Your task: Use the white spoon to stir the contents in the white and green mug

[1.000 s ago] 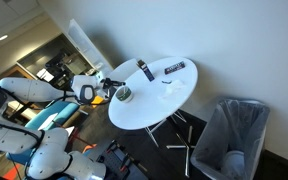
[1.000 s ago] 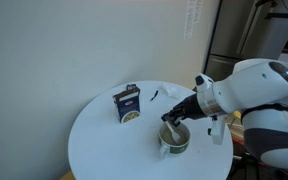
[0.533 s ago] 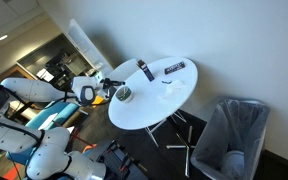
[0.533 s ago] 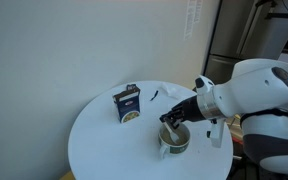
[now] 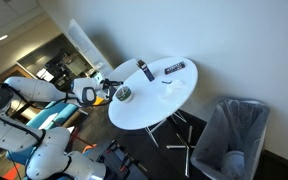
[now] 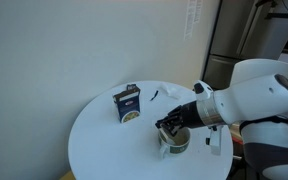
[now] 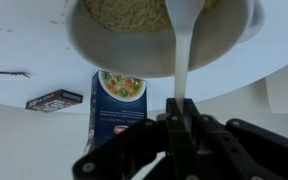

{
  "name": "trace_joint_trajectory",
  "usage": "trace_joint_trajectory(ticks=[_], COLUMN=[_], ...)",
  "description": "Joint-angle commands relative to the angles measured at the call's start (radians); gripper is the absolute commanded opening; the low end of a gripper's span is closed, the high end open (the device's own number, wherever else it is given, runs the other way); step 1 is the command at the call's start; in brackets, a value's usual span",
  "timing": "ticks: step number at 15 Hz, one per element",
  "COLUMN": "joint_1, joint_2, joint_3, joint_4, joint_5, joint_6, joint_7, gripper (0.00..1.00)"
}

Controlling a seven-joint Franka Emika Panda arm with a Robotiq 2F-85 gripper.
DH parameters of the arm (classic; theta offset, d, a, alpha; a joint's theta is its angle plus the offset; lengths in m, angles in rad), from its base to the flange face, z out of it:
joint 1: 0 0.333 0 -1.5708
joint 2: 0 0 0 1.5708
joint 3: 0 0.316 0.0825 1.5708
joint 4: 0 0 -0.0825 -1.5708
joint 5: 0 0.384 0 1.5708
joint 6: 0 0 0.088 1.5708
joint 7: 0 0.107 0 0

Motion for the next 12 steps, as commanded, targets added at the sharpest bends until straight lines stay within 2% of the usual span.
trace_joint_trajectory(ticks=[1, 4, 12], joint_1=[0.007, -0.002, -0.046], joint_2=[0.059, 0.027, -0.048], joint_3=[-0.015, -0.018, 0.011], joint_4=[0.009, 0.001, -0.013], joint_5=[-0.027, -0.012, 0.015], joint_6=[-0.015, -0.035, 0.023], joint_7=[-0.009, -0.003, -0.007], gripper=[0.03, 0.03, 0.03])
